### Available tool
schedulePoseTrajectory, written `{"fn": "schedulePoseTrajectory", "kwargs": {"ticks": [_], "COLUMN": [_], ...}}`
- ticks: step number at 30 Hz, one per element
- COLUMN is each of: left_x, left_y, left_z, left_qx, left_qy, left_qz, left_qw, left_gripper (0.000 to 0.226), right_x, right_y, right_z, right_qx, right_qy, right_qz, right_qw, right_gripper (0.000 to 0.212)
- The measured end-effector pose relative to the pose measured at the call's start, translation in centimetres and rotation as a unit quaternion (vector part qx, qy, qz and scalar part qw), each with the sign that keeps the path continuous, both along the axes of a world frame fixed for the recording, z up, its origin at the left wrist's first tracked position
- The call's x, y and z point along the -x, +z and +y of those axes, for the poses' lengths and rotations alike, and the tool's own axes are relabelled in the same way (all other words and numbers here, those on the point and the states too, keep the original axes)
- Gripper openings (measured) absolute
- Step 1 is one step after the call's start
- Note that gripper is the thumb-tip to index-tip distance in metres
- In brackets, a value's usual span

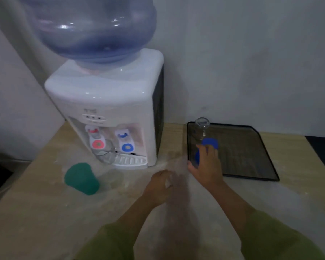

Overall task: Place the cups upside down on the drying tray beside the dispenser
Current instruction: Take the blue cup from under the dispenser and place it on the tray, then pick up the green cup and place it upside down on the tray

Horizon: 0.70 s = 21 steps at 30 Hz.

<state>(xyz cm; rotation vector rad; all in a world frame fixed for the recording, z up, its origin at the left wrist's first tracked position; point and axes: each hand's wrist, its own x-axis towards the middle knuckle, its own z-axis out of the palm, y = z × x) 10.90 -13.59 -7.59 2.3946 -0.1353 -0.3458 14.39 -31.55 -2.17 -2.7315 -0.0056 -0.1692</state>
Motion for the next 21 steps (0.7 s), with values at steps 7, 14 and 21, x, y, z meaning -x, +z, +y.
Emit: {"fn": "schedulePoseTrajectory", "kwargs": {"ticks": [7,14,21], "left_x": [7.5,11.0,10.2], "left_y": [-1.5,-1.5,-2.9], "left_z": [11.1,20.9,26.0], "left_qx": [-0.061,-0.145,-0.147], "left_qy": [0.107,0.201,0.245], "left_qz": [-0.039,-0.082,-0.025], "left_qw": [0.992,0.965,0.958], "left_gripper": [0.034,0.017,0.064], "right_x": [4.7,5.4,4.9], "right_y": [-1.3,-0.4,-0.9], "right_z": [10.6,19.8,26.4], "right_qx": [-0.058,-0.137,-0.106], "right_qy": [0.146,0.274,0.328], "right_qz": [0.073,0.137,0.189], "right_qw": [0.985,0.942,0.919], "right_gripper": [0.054,0.062,0.065]}}
